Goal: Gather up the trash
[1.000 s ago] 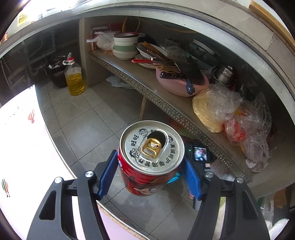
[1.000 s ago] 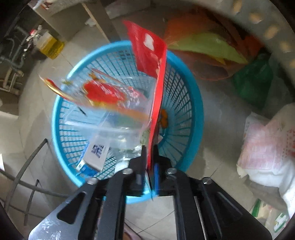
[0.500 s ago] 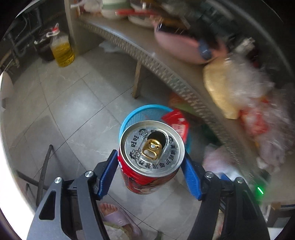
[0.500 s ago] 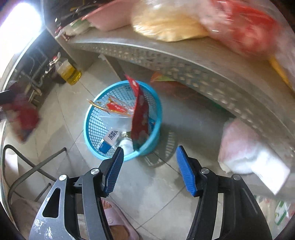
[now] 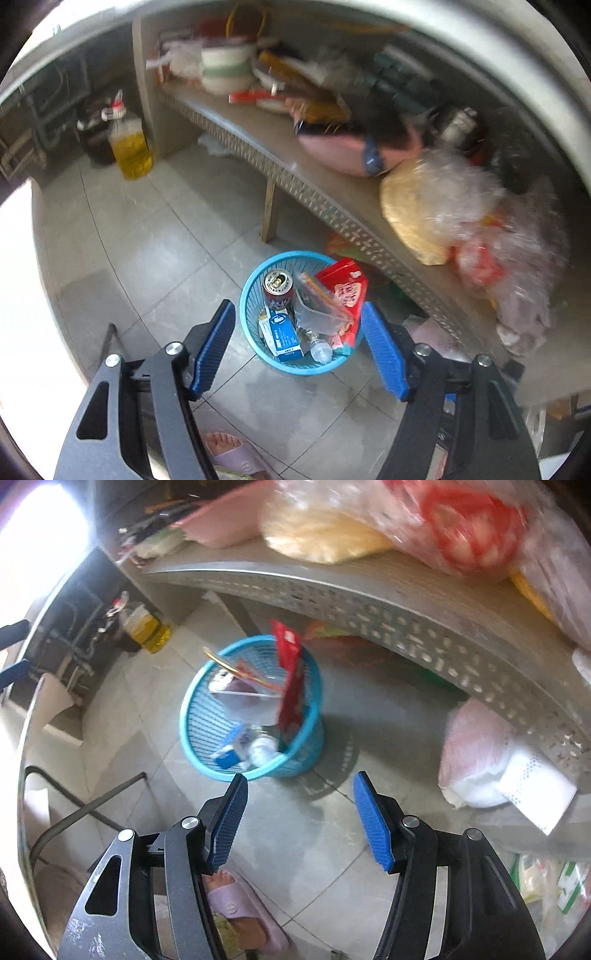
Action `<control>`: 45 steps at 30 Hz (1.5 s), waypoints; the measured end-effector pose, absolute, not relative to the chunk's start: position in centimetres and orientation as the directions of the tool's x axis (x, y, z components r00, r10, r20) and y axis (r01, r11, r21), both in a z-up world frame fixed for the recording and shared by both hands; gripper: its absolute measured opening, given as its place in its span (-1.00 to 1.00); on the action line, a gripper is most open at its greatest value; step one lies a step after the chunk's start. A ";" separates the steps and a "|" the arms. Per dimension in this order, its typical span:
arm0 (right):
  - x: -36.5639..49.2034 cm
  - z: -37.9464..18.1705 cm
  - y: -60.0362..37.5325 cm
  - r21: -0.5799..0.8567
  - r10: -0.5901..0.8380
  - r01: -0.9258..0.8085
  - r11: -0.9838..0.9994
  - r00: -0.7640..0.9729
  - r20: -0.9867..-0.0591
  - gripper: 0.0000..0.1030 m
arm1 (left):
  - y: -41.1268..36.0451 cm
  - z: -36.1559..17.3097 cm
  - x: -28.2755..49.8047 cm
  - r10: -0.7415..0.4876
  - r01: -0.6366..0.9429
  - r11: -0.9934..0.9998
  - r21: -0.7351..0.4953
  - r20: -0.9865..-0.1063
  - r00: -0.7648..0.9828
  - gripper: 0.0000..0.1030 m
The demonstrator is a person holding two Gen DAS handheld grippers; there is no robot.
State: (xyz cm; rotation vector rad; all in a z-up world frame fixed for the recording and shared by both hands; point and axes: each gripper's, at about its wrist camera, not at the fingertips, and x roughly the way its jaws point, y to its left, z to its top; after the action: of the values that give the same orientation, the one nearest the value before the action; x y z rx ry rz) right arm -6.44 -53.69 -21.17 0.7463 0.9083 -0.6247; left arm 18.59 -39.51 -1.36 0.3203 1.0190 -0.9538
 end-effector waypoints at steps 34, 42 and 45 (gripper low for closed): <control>-5.7 -3.3 -26.9 -0.109 -0.300 0.302 0.947 0.713 -0.634 0.85 | -2.0 1.7 3.3 -0.136 0.168 0.985 -0.033 -0.744 0.655 0.89; -5.8 -3.9 -27.9 -0.120 -0.335 0.351 0.929 0.656 -0.676 0.85 | -2.1 0.8 3.1 -0.064 0.166 0.984 0.060 -0.753 0.655 0.89; -6.2 -4.1 -28.4 -0.119 -0.343 0.364 0.924 0.648 -0.680 0.85 | -1.8 0.7 3.0 -0.043 0.159 0.984 0.081 -0.756 0.653 0.89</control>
State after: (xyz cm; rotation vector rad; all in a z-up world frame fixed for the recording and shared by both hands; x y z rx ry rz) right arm -6.15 -28.43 -4.13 0.0292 0.7665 -0.4016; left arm 3.05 -1.79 0.71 0.1447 0.8526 -0.1152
